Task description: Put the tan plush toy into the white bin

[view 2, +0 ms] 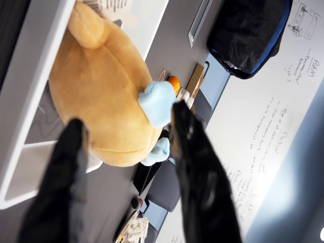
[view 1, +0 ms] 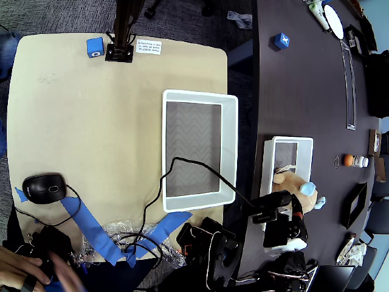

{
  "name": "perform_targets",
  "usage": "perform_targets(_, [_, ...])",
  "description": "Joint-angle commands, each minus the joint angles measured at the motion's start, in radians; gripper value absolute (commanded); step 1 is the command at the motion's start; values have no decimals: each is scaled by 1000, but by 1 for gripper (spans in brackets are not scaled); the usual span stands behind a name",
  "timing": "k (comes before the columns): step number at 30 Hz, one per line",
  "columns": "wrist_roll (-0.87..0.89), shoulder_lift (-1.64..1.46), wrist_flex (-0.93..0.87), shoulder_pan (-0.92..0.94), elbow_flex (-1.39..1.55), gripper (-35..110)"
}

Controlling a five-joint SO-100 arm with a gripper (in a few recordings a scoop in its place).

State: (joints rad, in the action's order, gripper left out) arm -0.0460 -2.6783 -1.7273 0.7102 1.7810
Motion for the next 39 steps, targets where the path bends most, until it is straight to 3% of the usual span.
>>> perform_targets(1, [44,-38,25,324,-132,30])
perform_targets(18, [57,-23,58,334,-130,30])
perform_targets(24, [60,11,58,505,-132,32])
perform_targets(32, [140,32,58,696,-132,48])
perform_targets(39, [160,147,64,741,-137,62])
